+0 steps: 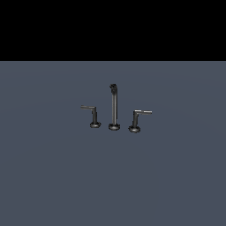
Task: Turn on the faucet by rotating a designated handle.
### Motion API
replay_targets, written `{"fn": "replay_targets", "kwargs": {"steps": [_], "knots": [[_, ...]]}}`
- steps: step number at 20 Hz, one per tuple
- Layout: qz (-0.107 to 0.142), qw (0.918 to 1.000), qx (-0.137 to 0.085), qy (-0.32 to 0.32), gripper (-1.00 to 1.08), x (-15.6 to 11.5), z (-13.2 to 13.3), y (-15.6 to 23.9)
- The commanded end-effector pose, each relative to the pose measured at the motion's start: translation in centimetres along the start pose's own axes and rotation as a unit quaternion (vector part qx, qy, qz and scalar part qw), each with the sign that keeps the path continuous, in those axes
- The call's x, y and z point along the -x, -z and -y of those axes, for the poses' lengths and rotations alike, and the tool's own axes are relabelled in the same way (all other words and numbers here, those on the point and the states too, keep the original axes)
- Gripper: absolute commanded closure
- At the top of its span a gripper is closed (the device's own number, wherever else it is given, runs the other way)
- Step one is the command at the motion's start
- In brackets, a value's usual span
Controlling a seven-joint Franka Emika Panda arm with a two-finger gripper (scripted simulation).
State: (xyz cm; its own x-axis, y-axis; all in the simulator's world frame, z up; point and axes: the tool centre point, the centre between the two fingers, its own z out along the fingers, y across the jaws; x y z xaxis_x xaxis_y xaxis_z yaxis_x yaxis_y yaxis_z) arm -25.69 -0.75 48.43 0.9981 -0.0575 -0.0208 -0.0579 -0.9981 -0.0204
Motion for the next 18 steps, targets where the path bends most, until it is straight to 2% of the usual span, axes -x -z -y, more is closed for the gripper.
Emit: {"fn": "replay_targets", "kwargs": {"steps": [1,10,18], "knots": [[0.0,1.0,0.0,0.0,1.08,0.0,0.0,0.0],[0.0,0.9997,0.0,-0.026,1.08,-1.0,0.5,-1.2],[-0.002,0.9958,-0.001,-0.092,1.08,-3.7,1.7,-4.3]]}}
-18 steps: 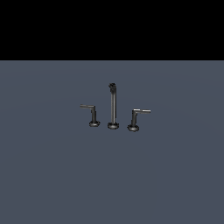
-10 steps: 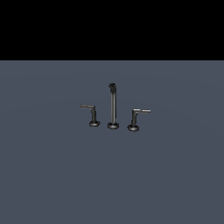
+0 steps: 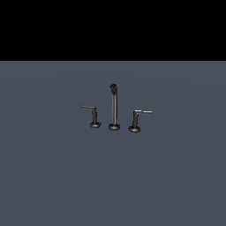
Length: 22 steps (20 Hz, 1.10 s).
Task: Turn on the faucet by rotating a designated handle.
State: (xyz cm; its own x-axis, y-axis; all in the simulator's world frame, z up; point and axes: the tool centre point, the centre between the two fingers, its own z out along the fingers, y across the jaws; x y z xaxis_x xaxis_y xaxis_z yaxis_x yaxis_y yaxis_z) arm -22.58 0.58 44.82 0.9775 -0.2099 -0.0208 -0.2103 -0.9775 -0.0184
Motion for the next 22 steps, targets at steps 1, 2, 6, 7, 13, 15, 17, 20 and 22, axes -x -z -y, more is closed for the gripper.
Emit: {"fn": "replay_targets", "kwargs": {"steps": [1,2,6,7,13,15,17,20,22], "knots": [[0.0,0.9997,0.0,-0.026,1.08,-1.0,0.6,-1.3],[0.0,0.9993,0.0,-0.038,1.08,-1.5,0.8,-1.8],[-0.001,0.996,-0.001,-0.089,1.08,-3.6,1.7,-4.2],[-0.002,0.9948,-0.001,-0.102,1.08,-4.2,1.8,-4.8],[-0.003,0.9838,-0.002,-0.179,1.08,-7.6,2.7,-8.4],[-0.003,0.9788,-0.002,-0.205,1.08,-8.8,2.8,-9.6],[-0.004,0.9732,-0.002,-0.23,1.08,-10.0,2.9,-10.8],[-0.004,0.9636,-0.003,-0.267,1.08,-11.8,2.9,-12.6],[-0.005,0.9565,-0.003,-0.292,1.08,-13.0,2.8,-13.8]]}}
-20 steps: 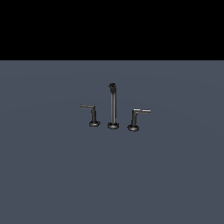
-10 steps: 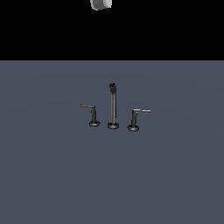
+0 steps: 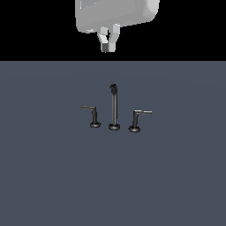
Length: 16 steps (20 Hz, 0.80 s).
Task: Turn on the faucet by rotating a designated handle.
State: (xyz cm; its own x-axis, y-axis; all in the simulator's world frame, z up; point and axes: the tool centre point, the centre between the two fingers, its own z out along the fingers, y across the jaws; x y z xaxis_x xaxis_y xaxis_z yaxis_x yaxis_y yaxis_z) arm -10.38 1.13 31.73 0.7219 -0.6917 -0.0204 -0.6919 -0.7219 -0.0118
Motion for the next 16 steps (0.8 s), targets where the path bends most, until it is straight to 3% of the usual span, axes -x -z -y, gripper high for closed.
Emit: {"fn": "replay_targets", "kwargs": {"steps": [1,9,16], "knots": [[-0.001,0.9995,-0.001,-0.033,1.08,-1.3,0.7,-1.5],[-0.003,0.991,-0.001,-0.134,1.08,-5.8,2.2,-6.2],[-0.006,0.9741,0.0,-0.226,1.08,-10.2,2.7,-10.5]]}}
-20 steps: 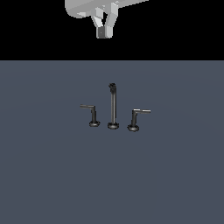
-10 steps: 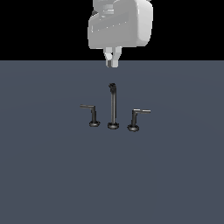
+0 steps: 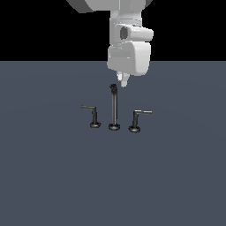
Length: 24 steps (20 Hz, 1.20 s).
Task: Turn on the faucet by rotating a designated handle.
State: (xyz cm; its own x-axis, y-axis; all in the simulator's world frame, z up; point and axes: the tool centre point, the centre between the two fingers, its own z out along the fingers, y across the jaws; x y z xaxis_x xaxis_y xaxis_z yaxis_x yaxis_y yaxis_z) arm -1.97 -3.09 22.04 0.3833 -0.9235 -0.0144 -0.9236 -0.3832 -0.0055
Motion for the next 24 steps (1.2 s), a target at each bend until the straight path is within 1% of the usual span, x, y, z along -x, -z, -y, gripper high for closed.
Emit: {"fn": "replay_targets", "kwargs": {"steps": [1,6,14,19,24], "knots": [[-0.001,0.9994,0.0,-0.035,1.08,-1.5,0.7,-1.6],[-0.004,0.994,0.001,-0.109,1.08,-4.9,1.8,-5.0],[-0.008,0.978,0.001,-0.209,1.08,-9.7,2.5,-9.4],[-0.008,0.9683,0.001,-0.249,1.08,-11.7,2.5,-11.2],[-0.008,0.9629,0.001,-0.27,1.08,-12.7,2.4,-12.1]]}}
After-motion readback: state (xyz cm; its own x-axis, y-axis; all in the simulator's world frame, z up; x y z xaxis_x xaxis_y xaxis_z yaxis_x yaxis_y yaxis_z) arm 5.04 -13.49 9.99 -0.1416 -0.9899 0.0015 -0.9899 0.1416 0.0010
